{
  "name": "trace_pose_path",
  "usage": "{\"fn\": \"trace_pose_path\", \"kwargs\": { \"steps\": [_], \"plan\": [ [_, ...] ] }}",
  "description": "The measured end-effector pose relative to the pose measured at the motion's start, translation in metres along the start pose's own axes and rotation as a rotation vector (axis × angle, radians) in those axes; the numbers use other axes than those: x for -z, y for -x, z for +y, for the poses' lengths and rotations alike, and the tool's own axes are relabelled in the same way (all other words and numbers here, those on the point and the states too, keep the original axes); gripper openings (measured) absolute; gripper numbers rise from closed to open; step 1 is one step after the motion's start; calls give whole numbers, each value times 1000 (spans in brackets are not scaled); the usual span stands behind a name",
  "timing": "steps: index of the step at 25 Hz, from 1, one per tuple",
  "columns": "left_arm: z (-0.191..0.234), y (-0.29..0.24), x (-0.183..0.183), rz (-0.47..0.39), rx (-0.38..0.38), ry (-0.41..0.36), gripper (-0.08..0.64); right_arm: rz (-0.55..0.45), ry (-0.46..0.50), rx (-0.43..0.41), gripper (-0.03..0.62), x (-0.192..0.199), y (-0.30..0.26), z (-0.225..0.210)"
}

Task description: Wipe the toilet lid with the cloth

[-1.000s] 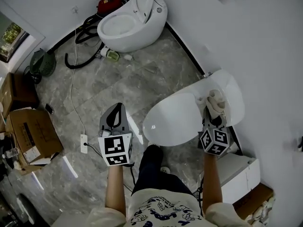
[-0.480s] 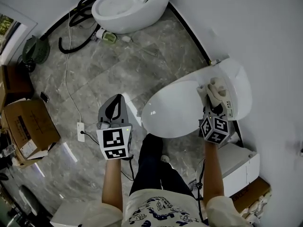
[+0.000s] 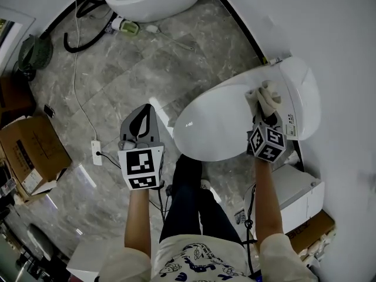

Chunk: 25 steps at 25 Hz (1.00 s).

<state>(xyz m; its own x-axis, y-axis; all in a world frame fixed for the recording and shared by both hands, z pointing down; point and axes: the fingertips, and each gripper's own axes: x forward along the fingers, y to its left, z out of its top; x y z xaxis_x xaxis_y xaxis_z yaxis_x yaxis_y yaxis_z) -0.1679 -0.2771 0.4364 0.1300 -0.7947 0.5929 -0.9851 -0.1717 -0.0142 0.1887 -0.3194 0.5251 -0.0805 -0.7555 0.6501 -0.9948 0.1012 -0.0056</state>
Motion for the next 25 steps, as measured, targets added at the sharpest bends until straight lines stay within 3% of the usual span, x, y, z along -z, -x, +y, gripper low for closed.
{"fn": "trace_pose_path", "kwargs": {
  "steps": [10, 19, 25],
  "plan": [
    [-4, -31, 33, 37, 12, 13, 3, 95, 7, 31, 114, 52, -56, -18],
    [-7, -48, 52, 54, 17, 21, 3, 203, 130, 21, 114, 91, -103, -21],
    [-13, -57, 73, 77, 30, 31, 3, 286, 160, 2, 114, 120, -127, -26]
  ]
}}
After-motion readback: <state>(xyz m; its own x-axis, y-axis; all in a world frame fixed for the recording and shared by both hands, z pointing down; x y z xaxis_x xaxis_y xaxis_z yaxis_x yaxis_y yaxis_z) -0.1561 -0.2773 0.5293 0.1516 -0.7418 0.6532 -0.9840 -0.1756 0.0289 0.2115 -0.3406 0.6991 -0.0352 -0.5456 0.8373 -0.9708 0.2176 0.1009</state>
